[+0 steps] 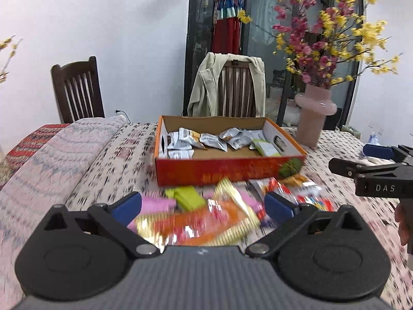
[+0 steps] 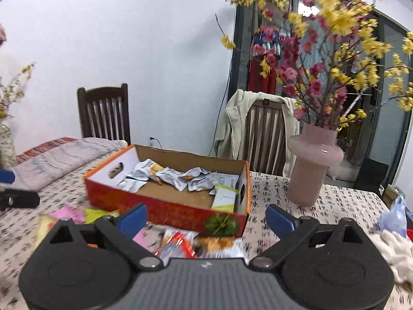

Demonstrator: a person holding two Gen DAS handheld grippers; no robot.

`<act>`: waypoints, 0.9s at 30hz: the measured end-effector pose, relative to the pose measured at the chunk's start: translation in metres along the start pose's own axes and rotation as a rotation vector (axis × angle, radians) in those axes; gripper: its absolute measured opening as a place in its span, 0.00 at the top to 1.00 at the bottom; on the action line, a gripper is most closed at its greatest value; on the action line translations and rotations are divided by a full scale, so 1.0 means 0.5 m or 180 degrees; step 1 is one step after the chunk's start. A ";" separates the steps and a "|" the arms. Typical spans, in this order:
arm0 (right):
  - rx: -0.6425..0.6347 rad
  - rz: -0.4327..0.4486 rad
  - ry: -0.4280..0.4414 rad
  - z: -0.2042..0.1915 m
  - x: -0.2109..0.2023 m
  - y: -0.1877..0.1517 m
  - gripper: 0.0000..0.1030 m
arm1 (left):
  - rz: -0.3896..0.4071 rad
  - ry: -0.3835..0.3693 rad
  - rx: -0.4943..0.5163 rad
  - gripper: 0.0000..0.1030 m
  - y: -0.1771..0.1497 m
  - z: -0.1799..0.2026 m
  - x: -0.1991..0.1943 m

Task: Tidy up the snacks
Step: 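Withdraw both grippers from the box back over the snack pile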

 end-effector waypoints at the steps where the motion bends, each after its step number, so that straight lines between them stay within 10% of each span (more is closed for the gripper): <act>1: 0.0030 0.0020 0.0021 -0.001 -0.024 -0.011 0.03 | 0.0013 0.0016 -0.0017 0.00 -0.015 0.003 -0.018; 11: 0.0216 0.0075 0.0195 -0.035 -0.221 -0.162 0.00 | 0.0130 0.0410 -0.0126 0.00 -0.180 0.001 -0.180; 27: 0.0029 -0.0208 0.0355 -0.104 -0.335 -0.374 0.00 | -0.0096 0.0359 -0.0029 0.00 -0.308 0.008 -0.191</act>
Point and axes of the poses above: each gripper's, at about its wrist camera, not at the fingertips, and x roughly the way its jaws point, z to its right, y to its top, the point moved 5 cm from there along x, roughly the way its jaws point, and after that the axes turned 8 degrees about -y, right-handed, at the moved point
